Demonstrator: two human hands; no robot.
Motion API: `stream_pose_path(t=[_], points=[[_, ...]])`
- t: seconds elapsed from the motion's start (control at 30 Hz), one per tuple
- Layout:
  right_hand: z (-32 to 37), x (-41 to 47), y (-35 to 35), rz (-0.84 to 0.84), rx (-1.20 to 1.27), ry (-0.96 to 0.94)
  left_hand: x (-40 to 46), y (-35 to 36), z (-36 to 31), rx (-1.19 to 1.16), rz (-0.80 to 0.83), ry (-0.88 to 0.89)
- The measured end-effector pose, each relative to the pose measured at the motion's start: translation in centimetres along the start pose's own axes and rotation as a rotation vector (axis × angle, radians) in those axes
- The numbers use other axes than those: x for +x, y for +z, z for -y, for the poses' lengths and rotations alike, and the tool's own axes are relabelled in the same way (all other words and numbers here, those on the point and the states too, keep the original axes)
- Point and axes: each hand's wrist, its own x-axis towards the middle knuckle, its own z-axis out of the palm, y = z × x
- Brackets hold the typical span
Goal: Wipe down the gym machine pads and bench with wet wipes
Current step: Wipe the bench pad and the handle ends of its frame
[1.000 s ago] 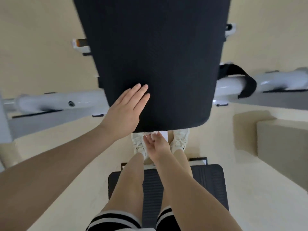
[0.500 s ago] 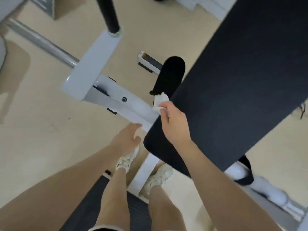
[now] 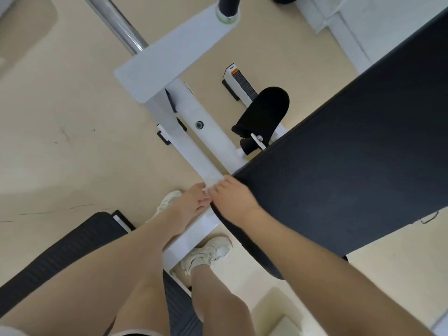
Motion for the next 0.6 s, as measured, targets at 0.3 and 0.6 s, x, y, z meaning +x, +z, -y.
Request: stream_pose_path(t=[0.3, 0.6], points=[[-15.1, -4.5, -5.6, -0.23, -0.155, 0.389, 0.8, 6.3, -4.0, 0.47, 0.141, 0.265], [-10.7, -3.6, -3.7, -0.119, -0.072, 0.154, 0.4, 6.0, -5.5, 0.6, 0.072, 0.343]])
